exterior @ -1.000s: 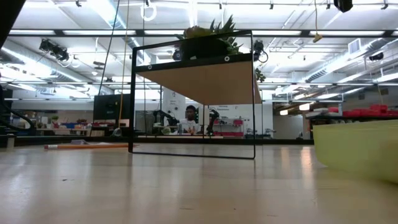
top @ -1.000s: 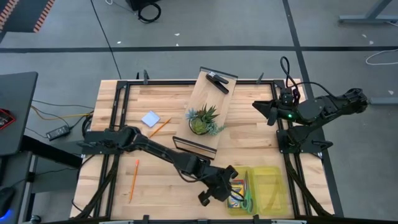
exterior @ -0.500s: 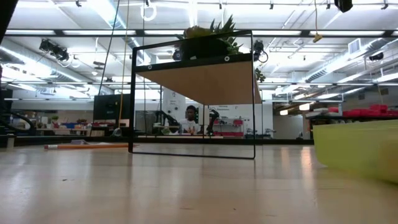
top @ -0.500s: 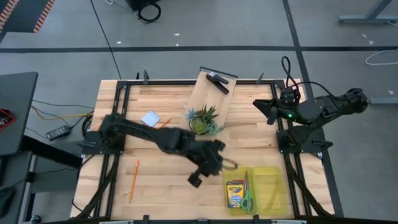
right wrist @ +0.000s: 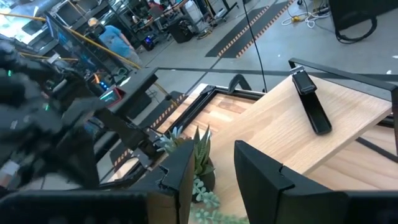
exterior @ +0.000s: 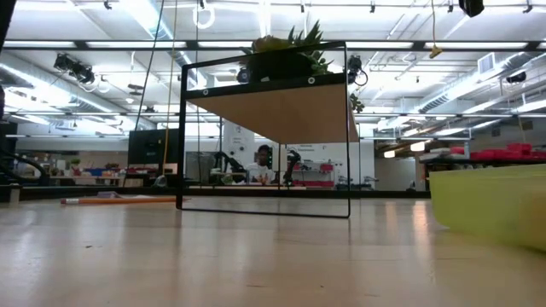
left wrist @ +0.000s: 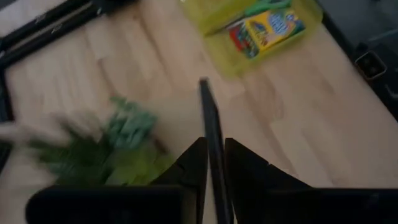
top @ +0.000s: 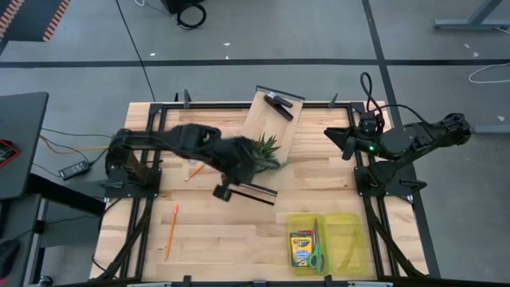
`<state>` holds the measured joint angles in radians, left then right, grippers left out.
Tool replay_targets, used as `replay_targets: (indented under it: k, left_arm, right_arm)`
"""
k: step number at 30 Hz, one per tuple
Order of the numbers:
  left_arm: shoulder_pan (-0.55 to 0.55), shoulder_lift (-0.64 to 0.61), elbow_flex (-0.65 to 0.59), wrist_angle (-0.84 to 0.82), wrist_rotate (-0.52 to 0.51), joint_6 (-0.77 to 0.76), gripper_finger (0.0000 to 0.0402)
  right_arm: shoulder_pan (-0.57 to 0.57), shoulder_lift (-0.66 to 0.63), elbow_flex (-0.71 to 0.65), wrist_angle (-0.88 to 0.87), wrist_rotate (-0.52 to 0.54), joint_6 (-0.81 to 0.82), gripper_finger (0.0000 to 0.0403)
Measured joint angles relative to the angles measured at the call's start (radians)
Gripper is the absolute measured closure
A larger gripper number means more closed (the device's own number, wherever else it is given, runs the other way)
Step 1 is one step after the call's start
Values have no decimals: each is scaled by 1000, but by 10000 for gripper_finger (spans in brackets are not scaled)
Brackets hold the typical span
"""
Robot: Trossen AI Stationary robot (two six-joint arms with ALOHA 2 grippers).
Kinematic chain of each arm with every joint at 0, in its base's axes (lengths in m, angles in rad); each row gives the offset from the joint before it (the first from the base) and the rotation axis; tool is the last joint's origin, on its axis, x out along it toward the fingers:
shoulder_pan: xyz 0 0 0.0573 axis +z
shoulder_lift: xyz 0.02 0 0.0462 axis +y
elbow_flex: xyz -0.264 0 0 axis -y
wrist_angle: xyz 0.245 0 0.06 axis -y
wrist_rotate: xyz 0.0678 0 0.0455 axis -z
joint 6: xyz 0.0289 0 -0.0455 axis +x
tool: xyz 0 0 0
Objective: Pack school essentials
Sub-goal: Put the top orange pencil into the yellow supply box
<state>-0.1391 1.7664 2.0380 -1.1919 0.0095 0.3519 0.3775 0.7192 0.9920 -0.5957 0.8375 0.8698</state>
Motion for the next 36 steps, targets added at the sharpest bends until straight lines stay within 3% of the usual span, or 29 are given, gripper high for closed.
replay_targets:
  k: [15, 27, 36]
  left_arm:
    - [183, -105, -36, -231, 1, 3, 383]
    - [290, -312, -451, -24, 1, -10, 384]
    - [315, -434, -687, 66, 3, -68, 389]
  right_arm:
    - [0, 0, 0, -5, 34, -40, 283]
    - [0, 0, 0, -8, 52, -31, 283]
    - [0, 1, 0, -8, 56, -32, 283]
